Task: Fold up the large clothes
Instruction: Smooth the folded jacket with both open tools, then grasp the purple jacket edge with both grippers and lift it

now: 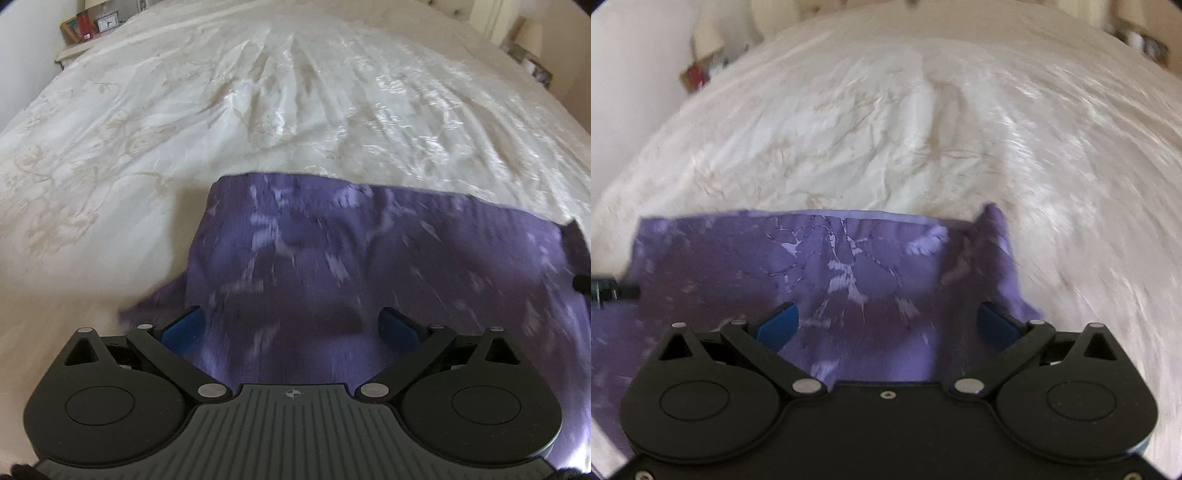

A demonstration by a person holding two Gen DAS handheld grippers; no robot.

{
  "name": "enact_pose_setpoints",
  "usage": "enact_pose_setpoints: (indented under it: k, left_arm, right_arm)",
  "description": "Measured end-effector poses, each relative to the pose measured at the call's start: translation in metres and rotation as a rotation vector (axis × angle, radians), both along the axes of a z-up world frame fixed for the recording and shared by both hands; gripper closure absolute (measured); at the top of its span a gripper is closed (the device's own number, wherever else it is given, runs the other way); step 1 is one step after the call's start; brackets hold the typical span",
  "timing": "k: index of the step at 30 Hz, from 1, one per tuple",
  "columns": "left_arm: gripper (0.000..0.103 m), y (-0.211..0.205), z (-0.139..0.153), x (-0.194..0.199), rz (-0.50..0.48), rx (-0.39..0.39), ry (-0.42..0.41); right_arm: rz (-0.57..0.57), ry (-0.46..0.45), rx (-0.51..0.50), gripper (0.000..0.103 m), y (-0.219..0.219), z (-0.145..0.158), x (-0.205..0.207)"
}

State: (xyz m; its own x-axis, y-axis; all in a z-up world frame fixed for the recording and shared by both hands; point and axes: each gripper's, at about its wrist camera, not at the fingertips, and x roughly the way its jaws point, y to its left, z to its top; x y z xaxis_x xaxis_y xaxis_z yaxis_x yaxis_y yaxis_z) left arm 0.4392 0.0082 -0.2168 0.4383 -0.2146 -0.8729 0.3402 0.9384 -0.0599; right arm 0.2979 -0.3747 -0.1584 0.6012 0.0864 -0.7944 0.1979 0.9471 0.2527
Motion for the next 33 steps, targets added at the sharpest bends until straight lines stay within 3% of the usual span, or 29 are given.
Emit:
enact_pose_setpoints:
  k: [6,13,17,24,32,33]
  left_arm:
    - [0.002,0.048,0.014,-0.05,0.049,-0.032,-0.001]
    - [0.002,0.095,0.004,-0.078,0.16,-0.099,0.073]
    - [0.002,0.099,-0.011,-0.075,0.185,-0.167,0.124]
    - [0.002,0.082,-0.035,-0.04,0.207,-0.306,0.166]
    - [0.003,0.061,-0.044,-0.018,0.2,-0.309,0.218]
    - [0.015,0.06,-0.042,-0.019,0.196,-0.305,0.221]
  right_arm:
    - [-0.086,0.014,0.095,0.001,-0.018,0.006,-0.061]
    - [-0.18,0.092,0.284,0.001,-0.032,-0.02,-0.105]
    - [-0.195,0.095,0.384,0.0,-0.031,-0.035,-0.11]
    - [-0.207,0.086,0.458,0.0,-0.031,-0.053,-0.089]
    - [-0.248,0.049,0.57,0.001,-0.042,-0.062,-0.088]
    - [-0.252,0.052,0.563,0.008,-0.041,-0.061,-0.09]
